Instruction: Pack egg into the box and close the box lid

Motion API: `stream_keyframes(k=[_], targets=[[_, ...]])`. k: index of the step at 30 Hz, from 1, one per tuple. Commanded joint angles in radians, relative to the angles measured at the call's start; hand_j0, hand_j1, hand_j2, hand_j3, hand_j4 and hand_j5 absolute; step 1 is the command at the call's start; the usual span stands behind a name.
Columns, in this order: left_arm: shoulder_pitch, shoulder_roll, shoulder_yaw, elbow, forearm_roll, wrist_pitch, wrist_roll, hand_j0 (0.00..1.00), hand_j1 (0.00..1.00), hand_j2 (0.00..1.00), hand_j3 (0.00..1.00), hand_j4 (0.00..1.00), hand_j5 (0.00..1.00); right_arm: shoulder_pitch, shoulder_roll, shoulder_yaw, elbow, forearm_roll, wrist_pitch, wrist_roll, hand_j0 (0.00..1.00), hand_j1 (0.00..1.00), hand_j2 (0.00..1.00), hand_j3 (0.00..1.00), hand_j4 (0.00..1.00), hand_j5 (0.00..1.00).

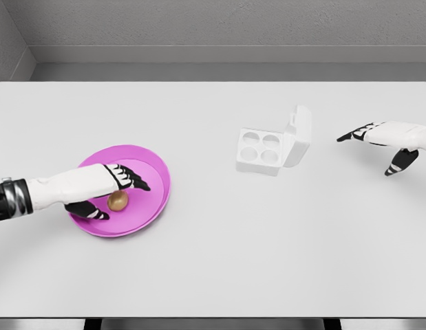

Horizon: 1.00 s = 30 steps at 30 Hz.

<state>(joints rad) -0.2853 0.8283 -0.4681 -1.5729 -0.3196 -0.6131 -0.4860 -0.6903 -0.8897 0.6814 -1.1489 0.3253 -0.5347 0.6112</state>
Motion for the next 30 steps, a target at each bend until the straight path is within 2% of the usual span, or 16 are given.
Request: stream_keyframes(k=[1, 26, 28, 30], targets=[[0.000, -0.006, 0.000, 0.007, 0.007, 0.002, 0.001, 0.91, 0.91, 0.91, 0.91, 0.91, 0.91, 0.000, 0.000, 0.001, -0.002, -0.005, 0.001, 0.000, 1.00, 1.00, 1.00, 1.00, 1.00, 1.00], [0.000, -0.008, -0.001, 0.005, 0.008, 0.002, 0.003, 0.91, 0.91, 0.91, 0.91, 0.91, 0.91, 0.000, -0.002, 0.006, -0.006, -0.005, 0.001, 0.000, 1.00, 1.00, 1.00, 1.00, 1.00, 1.00], [0.000, -0.006, -0.001, 0.005, 0.008, 0.002, 0.003, 0.88, 0.88, 0.88, 0.88, 0.88, 0.88, -0.002, -0.002, 0.006, -0.006, -0.005, 0.001, 0.000, 1.00, 1.00, 1.00, 1.00, 1.00, 1.00], [0.002, -0.005, 0.000, 0.005, 0.010, 0.002, 0.003, 0.75, 0.75, 0.75, 0.75, 0.75, 0.75, -0.002, -0.002, 0.006, -0.006, -0.005, 0.001, 0.000, 1.00, 1.00, 1.00, 1.00, 1.00, 1.00]])
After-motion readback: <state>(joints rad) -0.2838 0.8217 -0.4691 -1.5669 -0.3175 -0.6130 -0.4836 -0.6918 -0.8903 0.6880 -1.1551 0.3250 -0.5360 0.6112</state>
